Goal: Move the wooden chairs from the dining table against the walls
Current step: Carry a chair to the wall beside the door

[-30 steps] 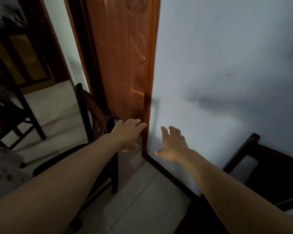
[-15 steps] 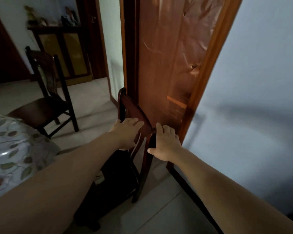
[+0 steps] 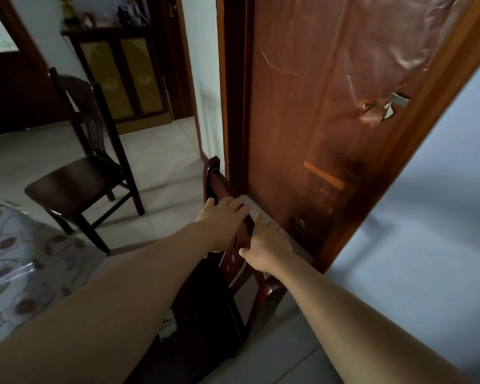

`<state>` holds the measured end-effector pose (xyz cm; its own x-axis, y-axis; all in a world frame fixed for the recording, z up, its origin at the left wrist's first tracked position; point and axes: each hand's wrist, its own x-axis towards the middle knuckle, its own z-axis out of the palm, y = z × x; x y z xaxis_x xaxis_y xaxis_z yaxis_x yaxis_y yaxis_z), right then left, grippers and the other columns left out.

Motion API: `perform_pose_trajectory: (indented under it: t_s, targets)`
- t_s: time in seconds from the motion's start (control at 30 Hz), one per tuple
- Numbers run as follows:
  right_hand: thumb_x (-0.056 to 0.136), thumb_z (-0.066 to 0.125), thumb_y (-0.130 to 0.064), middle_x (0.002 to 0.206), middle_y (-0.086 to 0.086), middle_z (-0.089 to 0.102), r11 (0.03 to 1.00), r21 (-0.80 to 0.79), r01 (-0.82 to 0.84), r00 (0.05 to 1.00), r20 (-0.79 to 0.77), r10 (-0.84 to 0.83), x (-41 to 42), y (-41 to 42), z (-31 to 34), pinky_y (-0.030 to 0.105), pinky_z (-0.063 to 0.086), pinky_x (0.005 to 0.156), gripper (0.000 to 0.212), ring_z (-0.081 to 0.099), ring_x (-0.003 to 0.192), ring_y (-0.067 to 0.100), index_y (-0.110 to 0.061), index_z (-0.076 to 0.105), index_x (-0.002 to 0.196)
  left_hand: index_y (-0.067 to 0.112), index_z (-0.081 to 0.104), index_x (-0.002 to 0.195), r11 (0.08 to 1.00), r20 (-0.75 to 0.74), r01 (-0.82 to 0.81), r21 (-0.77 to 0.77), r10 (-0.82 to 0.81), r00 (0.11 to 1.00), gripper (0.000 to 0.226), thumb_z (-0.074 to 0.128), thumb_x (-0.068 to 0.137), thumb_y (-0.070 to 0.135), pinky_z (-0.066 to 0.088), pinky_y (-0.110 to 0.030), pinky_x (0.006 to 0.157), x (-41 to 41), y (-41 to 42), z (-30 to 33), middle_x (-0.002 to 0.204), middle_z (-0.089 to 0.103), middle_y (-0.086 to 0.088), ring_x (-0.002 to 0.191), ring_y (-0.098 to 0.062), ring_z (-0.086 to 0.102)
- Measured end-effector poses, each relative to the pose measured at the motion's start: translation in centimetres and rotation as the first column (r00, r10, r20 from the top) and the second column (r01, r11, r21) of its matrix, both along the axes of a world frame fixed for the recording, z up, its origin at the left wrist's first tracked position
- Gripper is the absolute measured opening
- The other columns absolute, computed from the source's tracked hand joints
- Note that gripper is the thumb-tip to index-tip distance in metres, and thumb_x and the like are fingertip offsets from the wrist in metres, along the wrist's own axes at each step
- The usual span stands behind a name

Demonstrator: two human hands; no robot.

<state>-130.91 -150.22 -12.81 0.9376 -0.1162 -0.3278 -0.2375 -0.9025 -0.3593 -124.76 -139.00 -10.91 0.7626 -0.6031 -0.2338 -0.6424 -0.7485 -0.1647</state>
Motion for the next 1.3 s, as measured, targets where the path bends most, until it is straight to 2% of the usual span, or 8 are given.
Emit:
perform_pose_trajectory:
  t_s: [0.17,0.27,0.37,0.5,0.77,0.87,1.1,1.3]
  targets:
    - [0.087,0.056,-0.046,0.125,0.010,0.055,0.998,-0.047,0.037,0.999,-0.028,-0.038,2.0,-0.5,-1.8,0.040,0.044,0.088,0.062,0.054,0.114,0.029,-0.012,0.032,0.132,0.020,0.031,0.140,0.989,0.083,0.133,0.062,-0.138,0.987,0.064,0.060,0.083,0.015,0.023,-0.049,0.109,4.1,-1.4,-1.9,0.151,0.027,-0.006,0.141,-0.025,0.019]
    - [0.086,0.061,-0.034,0.112,0.004,0.061,0.992,0.015,0.125,0.991,-0.041,-0.124,2.8,-0.1,-2.2,0.032,0.047,0.069,0.045,0.061,0.097,0.022,-0.016,0.041,0.122,0.017,0.047,0.124,0.979,0.142,0.203,0.032,-0.205,0.968,0.041,0.056,0.084,0.013,0.023,-0.046,0.109,5.6,-1.7,-2.8,0.132,0.049,-0.006,0.130,-0.024,0.035]
    - [0.084,0.061,-0.024,0.110,0.002,0.060,0.967,0.073,0.245,0.969,-0.038,-0.243,3.3,0.6,-2.4,0.030,0.042,0.062,0.032,0.059,0.090,0.020,-0.018,0.049,0.113,0.018,0.054,0.111,0.953,0.210,0.302,-0.039,-0.287,0.935,0.027,0.053,0.085,0.009,0.024,-0.041,0.109,6.5,-1.4,-3.7,0.113,0.059,-0.002,0.116,-0.023,0.048]
    - [0.084,0.061,-0.022,0.110,0.002,0.063,0.940,0.068,0.335,0.941,0.021,-0.337,2.8,1.7,-2.4,0.027,0.041,0.064,0.031,0.062,0.099,0.022,-0.018,0.053,0.114,0.018,0.058,0.105,0.911,0.229,0.394,-0.121,-0.361,0.904,0.024,0.046,0.087,0.007,0.027,-0.033,0.106,6.9,-1.1,-4.1,0.105,0.061,0.000,0.106,-0.020,0.052]
    - [0.083,0.064,-0.016,0.103,0.002,0.063,0.953,0.065,0.295,0.945,0.129,-0.301,-0.8,5.8,-0.7,0.025,0.040,0.059,0.028,0.063,0.092,0.020,-0.016,0.055,0.109,0.016,0.061,0.096,0.839,0.138,0.538,-0.081,-0.526,0.839,0.017,0.055,0.083,0.006,0.031,-0.026,0.073,5.1,2.7,-1.3,0.099,0.058,0.001,0.099,-0.017,0.050]
    - [0.082,0.065,-0.017,0.094,-0.001,0.057,0.957,0.058,0.284,0.945,0.153,-0.290,-2.9,7.4,0.6,0.024,0.038,0.055,0.029,0.060,0.084,0.019,-0.016,0.054,0.109,0.016,0.060,0.097,0.813,0.121,0.581,-0.042,-0.573,0.811,0.017,0.053,0.084,0.008,0.032,-0.027,0.071,3.2,4.1,0.3,0.097,0.057,0.001,0.096,-0.017,0.051]
    - [0.082,0.065,-0.016,0.084,-0.004,0.053,0.954,0.010,0.301,0.942,0.155,-0.299,-9.0,8.1,3.3,0.029,0.048,0.065,0.028,0.064,0.088,0.020,-0.016,0.056,0.109,0.015,0.059,0.099,0.738,0.070,0.673,-0.052,-0.669,0.740,0.018,0.055,0.084,0.006,0.033,-0.028,0.066,-1.5,3.9,2.8,0.099,0.057,-0.002,0.099,-0.020,0.050]
    - [0.082,0.067,-0.020,0.108,0.005,0.064,0.937,-0.070,0.341,0.934,0.139,-0.330,-13.8,5.4,5.6,0.034,0.054,0.082,0.039,0.064,0.097,0.024,-0.018,0.055,0.119,0.014,0.059,0.104,0.685,0.050,0.729,-0.012,-0.728,0.684,0.026,0.068,0.079,0.016,0.050,-0.038,0.075,-5.5,0.7,4.7,0.107,0.059,-0.004,0.105,-0.024,0.054]
